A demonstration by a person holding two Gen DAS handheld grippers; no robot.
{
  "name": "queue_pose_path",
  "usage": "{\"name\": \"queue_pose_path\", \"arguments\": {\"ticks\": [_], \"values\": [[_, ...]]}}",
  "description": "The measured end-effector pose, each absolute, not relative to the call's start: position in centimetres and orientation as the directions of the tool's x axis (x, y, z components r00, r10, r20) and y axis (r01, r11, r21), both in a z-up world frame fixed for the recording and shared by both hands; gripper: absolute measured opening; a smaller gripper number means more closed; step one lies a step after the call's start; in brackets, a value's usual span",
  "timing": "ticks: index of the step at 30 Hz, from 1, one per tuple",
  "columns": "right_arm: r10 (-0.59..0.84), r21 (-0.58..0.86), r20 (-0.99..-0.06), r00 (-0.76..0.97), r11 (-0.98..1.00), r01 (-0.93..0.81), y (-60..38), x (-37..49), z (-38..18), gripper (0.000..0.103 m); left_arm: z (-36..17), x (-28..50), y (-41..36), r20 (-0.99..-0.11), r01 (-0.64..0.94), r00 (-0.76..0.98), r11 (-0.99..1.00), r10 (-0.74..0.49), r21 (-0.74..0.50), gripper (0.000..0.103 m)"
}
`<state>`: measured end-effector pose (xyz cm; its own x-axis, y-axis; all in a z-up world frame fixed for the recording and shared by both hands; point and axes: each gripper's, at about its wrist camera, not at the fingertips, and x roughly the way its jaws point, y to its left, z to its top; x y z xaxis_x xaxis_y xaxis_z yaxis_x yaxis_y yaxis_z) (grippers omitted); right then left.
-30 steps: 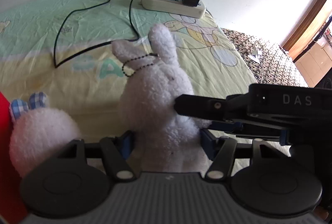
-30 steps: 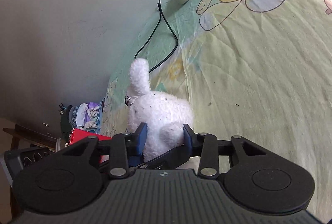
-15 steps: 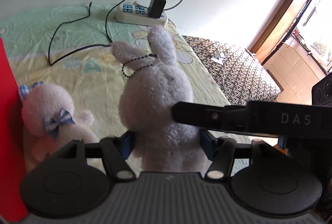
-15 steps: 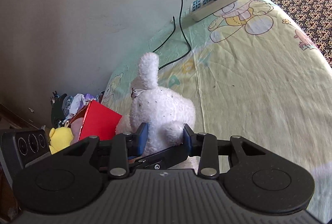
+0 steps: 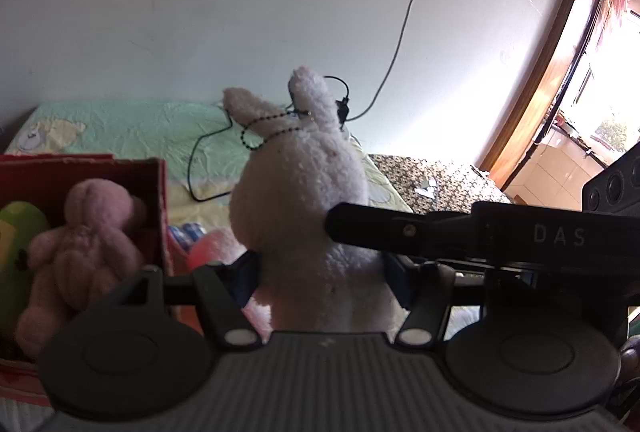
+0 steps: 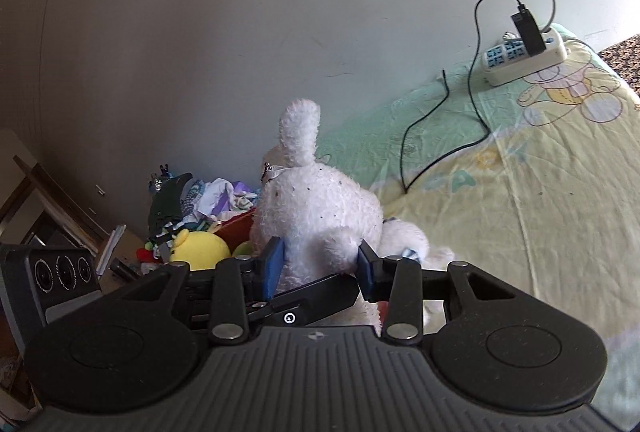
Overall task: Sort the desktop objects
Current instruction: 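Lift the white bunny with the right gripper and carry it to the red box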
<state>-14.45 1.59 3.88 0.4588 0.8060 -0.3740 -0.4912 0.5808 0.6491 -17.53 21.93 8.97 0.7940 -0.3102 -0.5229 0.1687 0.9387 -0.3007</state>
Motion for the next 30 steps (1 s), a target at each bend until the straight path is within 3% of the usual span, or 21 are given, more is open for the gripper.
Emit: {"name": "queue_pose_path", "arguments": {"ticks": [8, 15, 30], "values": [[0.855, 0.653, -0.324, 0.404, 0.511, -0.558, 9.6, -15.1, 5.9, 0.044, 10.1, -20.3, 29.4, -0.489, 0.093, 0.842, 0.953, -0.23, -0.29, 0.064], [0.88, 0.686, -0.332, 0.341, 0.473, -0.553, 16.0, -14.9, 5.0, 0.044, 9.1, -21.6, 35.1, -0.518, 0.017, 0.841, 0.965, -0.157, -0.263, 0.064], [0.855, 0.71, -0.456, 0.245, 0.516, -0.48, 23.2, -15.0, 2.0, 0.046, 4.9, -21.0, 41.2, -0.601, -0.05, 0.794, 0.976, -0.09, -0.212, 0.067]]}}
